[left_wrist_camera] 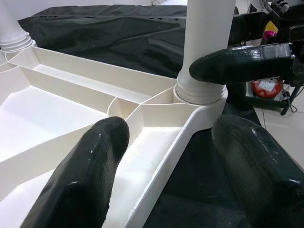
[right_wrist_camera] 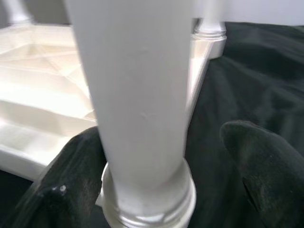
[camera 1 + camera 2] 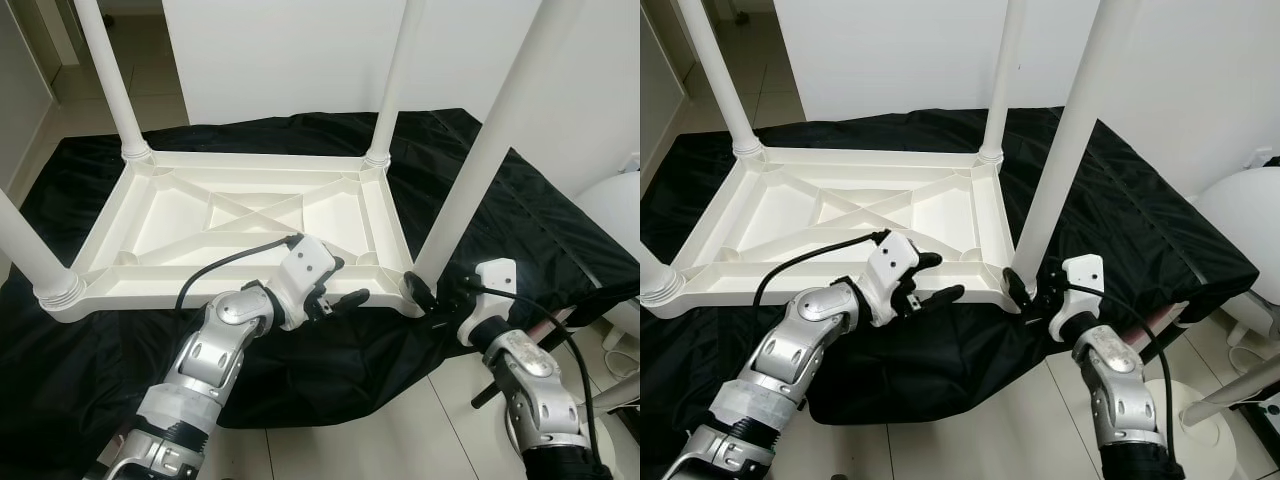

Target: Building children table

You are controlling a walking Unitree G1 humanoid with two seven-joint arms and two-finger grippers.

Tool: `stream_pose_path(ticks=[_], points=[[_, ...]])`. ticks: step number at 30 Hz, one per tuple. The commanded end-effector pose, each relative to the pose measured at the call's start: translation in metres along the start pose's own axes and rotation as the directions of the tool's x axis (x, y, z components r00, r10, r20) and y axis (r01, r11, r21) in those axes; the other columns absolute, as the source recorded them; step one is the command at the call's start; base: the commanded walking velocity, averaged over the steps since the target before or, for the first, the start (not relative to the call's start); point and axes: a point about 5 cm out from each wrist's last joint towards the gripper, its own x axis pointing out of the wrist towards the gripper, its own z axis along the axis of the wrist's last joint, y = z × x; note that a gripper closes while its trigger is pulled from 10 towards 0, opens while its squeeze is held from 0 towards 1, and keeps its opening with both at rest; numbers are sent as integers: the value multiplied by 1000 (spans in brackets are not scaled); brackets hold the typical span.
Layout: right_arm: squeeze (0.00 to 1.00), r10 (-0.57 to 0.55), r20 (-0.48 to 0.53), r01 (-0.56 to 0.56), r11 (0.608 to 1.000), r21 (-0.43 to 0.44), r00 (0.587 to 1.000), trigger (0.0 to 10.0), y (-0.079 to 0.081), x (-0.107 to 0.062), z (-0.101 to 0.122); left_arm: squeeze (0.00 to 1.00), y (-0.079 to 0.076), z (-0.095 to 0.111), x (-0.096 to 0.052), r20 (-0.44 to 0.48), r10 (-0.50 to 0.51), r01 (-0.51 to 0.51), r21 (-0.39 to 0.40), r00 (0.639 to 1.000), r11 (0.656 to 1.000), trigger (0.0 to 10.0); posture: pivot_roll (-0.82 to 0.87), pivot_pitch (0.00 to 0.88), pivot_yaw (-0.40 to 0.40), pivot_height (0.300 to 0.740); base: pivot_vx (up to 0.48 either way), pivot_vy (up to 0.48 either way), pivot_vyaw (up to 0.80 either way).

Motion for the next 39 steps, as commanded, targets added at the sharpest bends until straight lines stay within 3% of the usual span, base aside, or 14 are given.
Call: stream_pose_path(ticks=[1,9,11,12,13,17,27,28,34,39], points=[[0,48,0,-48,998,-40,999,10000,-5,5,4,0,8,0,-1,-8,169,-169,-4,986,986,10000,-58,0,-13,740,0,0,0],[0,144,-28,-146,984,-101,989,10000,-10,24,9,0,10,1,-2,-8,188,-188,3,982,982,10000,-41,0,-20,740,0,0,0],[0,193,-54,-198,973,-116,980,8510,-8,31,8,0,13,3,-4,-6,201,-201,3,980,980,10000,-32,0,-26,740,0,0,0],[0,207,-61,-213,970,-119,976,8510,-8,32,7,0,13,3,-4,-5,205,-205,3,979,979,10000,-32,0,-26,740,0,0,0],[0,222,-77,-231,965,-122,972,314,-7,33,5,0,14,3,-5,-4,211,-211,1,977,977,10000,-29,0,-29,740,0,0,0],[0,246,-95,-256,959,-119,965,0,-7,34,1,0,15,3,-5,-4,219,-219,0,976,976,10000,-25,0,-34,740,0,0,0],[0,276,-138,-289,953,-91,951,0,-8,31,-10,0,14,3,-8,-6,241,-242,-8,970,970,10000,-15,4,-51,740,0,0,0],[0,267,-135,-280,957,-83,954,10000,-8,31,-11,0,15,3,-8,-6,245,-245,-8,969,969,10000,-17,7,-52,740,0,0,0],[0,234,-113,-243,968,-69,966,10000,-6,31,-9,0,16,3,-8,-6,248,-248,-8,969,969,10000,-19,8,-50,740,0,0,0],[0,118,-89,-122,992,-41,989,10000,-3,31,-5,0,15,3,-7,-8,244,-244,-8,970,970,10000,-26,11,-46,740,0,0,0]])
